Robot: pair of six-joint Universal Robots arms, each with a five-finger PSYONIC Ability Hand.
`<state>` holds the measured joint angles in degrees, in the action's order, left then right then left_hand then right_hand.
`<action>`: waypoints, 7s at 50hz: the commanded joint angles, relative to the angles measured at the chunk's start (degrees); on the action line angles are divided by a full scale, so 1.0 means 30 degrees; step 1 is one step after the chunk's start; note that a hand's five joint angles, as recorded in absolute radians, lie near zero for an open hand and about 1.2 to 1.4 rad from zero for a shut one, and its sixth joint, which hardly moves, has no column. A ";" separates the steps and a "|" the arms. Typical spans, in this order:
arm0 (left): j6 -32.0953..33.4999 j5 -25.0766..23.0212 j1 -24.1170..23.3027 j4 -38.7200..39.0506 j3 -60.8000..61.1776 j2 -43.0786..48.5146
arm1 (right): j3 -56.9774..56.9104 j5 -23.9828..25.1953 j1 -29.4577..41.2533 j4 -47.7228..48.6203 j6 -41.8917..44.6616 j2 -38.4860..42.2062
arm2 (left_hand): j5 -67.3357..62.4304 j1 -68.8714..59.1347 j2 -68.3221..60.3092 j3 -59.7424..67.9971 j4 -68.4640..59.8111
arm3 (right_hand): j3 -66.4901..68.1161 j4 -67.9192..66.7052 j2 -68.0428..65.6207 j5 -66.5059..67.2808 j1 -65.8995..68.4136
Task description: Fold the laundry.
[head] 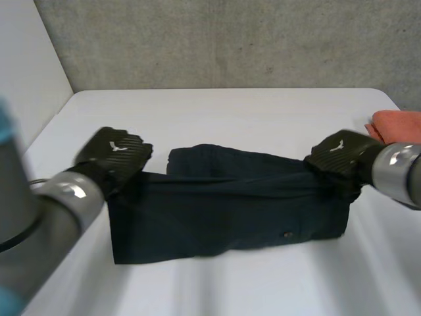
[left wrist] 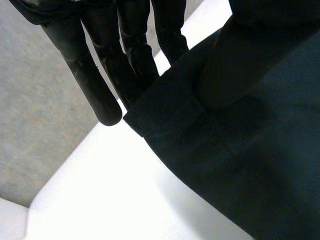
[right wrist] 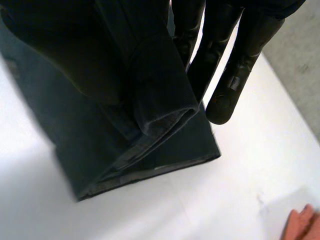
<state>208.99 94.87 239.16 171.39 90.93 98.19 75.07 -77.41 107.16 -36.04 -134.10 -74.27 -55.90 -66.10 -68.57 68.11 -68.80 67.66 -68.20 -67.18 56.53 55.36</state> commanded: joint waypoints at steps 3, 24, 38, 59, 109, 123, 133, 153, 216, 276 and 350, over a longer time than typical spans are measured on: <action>0.0733 0.0046 0.0988 0.4646 -0.6541 0.7252 | -0.4716 -0.3434 0.1838 0.5357 -0.1823 0.4950 | -0.4700 -0.4632 -0.3811 0.3962 -0.3734 | 0.4113 -0.3933 -0.4272 0.4491 0.8212; 0.0152 0.0074 0.1814 1.7315 -0.6790 0.4329 | -1.0816 -0.3583 0.2365 1.8345 -0.5282 0.6122 | -0.4700 -0.4632 -0.3811 0.3962 -0.3734 | 0.4113 -0.3933 -0.4272 0.4491 0.8212; 0.0707 0.0221 0.1375 1.3158 -0.0401 0.7315 | -0.8415 -0.2909 0.2453 1.1404 -0.3994 1.0896 | -0.4700 -0.4632 -0.3811 0.3962 -0.3734 | 0.4113 -0.3933 -0.4272 0.4491 0.8212; 0.1470 0.1715 -0.0498 -0.1190 0.4724 0.0554 | 0.3182 -0.2879 0.2043 0.3199 0.0398 0.3109 | -0.4700 -0.4632 -0.3811 0.3962 -0.3734 | 0.4113 -0.3933 -0.4272 0.4491 0.8212; 0.5690 -0.2503 -0.0207 1.3093 -1.4228 1.7746 | -0.3549 -0.7655 0.1106 1.2687 0.0372 1.0253 | -0.4700 -0.4632 -0.3811 0.3962 -0.3734 | 0.4113 -0.3933 -0.4272 0.4491 0.8212; 0.5074 -0.2358 -0.0412 1.8602 -0.9017 1.4558 | -0.1122 -0.7568 0.0754 1.4124 -0.2700 0.5777 | 1.8633 1.8701 1.9522 -1.9371 1.9600 | -1.9220 1.9400 1.9061 -1.8842 -1.5121; 0.1182 -0.1010 -0.0412 1.6146 -0.3597 0.8143 | 0.3565 -0.4524 0.0140 1.3482 -0.5778 -0.0406 | 1.8633 1.8701 1.9522 -1.9371 1.9600 | -1.9220 1.9400 1.9061 -1.8842 -1.5121; -0.5502 -0.1068 -0.0295 0.8993 0.1680 0.4065 | 1.2445 0.0021 -0.1795 1.4825 -0.8036 -0.0969 | 1.8633 1.8701 1.9522 -1.9371 1.9600 | -1.5941 1.6121 1.5782 -1.5563 -1.1842; -0.5502 -0.0863 -0.0178 0.8905 0.0452 0.3333 | 0.6763 0.4239 0.6643 1.3861 0.2077 0.2549 | 1.8633 1.8701 1.9522 -1.9371 1.9600 | -0.8054 0.8234 0.7896 -0.7677 -0.3956; -0.2398 -0.3438 -0.3811 0.6677 -0.8658 1.1766 | 0.8314 0.3654 -0.1619 1.1252 -1.2315 -0.5039 | 1.6264 1.6332 1.7153 -1.7002 1.7231 | -1.9024 1.9204 1.8865 -1.8646 -1.4925; -0.5997 -0.1125 -0.4807 0.5100 -0.4879 0.7870 | 0.3157 0.1720 0.0754 0.9699 -1.0467 0.4367 | 1.5983 1.6051 1.6872 -1.6721 1.6950 | -1.9220 1.9400 1.9061 -1.8842 -1.5121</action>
<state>200.16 98.31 223.38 195.06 83.23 112.85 81.17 -72.64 109.31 -9.65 -165.31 -58.66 -6.93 -18.14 -17.63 17.95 -17.52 11.51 -13.53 -12.49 3.03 10.37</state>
